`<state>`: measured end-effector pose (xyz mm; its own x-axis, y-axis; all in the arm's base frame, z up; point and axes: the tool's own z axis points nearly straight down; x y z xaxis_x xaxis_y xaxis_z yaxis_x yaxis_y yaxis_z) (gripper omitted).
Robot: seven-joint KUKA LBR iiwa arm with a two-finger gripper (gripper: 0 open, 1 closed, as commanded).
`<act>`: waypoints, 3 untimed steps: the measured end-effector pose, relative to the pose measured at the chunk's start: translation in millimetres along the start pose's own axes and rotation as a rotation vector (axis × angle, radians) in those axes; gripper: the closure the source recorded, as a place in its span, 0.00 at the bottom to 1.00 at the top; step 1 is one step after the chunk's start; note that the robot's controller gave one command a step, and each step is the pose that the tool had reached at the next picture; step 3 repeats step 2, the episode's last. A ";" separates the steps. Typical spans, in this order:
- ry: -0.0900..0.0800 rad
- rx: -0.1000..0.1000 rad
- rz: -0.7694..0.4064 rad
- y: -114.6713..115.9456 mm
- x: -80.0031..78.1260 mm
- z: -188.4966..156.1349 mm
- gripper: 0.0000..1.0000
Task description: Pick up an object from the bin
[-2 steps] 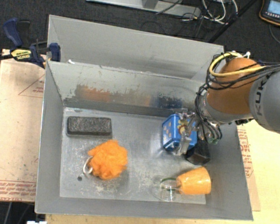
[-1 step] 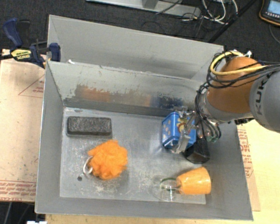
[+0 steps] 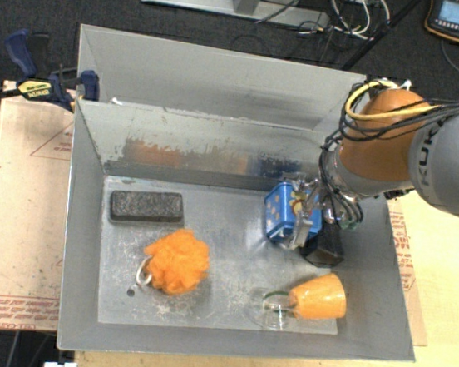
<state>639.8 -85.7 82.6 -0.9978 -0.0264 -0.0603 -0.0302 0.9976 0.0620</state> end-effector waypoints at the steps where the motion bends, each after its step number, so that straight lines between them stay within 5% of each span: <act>1: -0.006 0.000 0.028 2.4 -0.9 0.0 1.00; 3: -0.019 -0.008 -0.017 0.9 0.7 -0.6 1.00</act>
Offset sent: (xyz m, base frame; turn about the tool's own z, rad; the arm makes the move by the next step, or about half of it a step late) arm -0.0136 -0.0146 -0.0126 -0.1023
